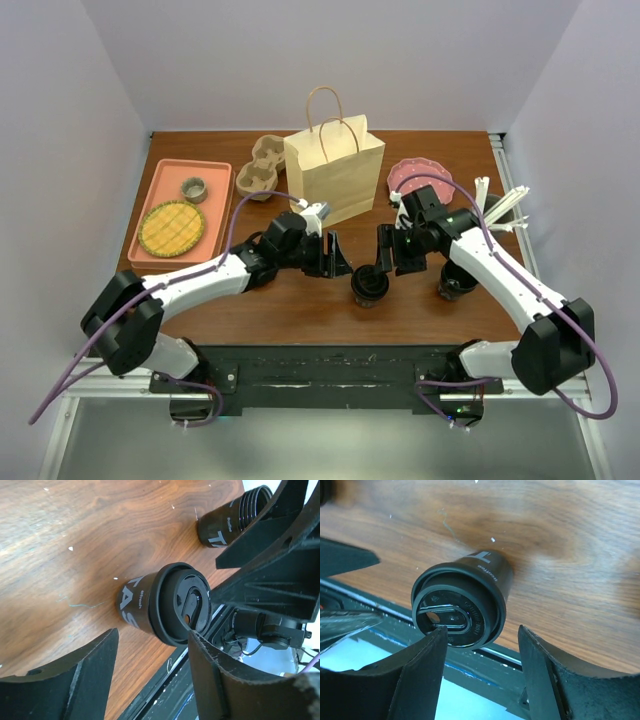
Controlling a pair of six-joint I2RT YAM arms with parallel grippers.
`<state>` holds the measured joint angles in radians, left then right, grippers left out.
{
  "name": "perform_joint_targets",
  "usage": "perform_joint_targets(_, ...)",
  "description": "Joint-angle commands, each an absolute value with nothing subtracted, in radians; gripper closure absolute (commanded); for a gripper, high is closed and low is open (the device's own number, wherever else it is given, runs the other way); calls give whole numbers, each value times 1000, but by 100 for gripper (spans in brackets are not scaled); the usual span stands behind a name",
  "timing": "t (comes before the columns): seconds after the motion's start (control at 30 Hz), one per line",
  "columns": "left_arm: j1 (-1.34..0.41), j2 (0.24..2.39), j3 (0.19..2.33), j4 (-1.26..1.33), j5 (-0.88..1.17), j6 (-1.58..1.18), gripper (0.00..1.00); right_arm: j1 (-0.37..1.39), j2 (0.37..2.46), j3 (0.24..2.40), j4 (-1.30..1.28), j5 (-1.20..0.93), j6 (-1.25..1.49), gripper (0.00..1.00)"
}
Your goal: Pack the takeout coffee
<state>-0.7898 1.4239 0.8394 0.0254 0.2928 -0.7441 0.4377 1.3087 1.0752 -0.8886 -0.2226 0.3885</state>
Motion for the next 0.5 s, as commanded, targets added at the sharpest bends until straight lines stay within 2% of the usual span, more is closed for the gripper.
perform_joint_targets(0.0, -801, 1456, 885, 107, 330, -761, 41, 431, 1319, 1046, -844, -307, 333, 38)
perform_joint_targets(0.47, -822, 1519, 845, 127, 344, -788, 48, 428, 1339, 968, -789, -311, 318, 36)
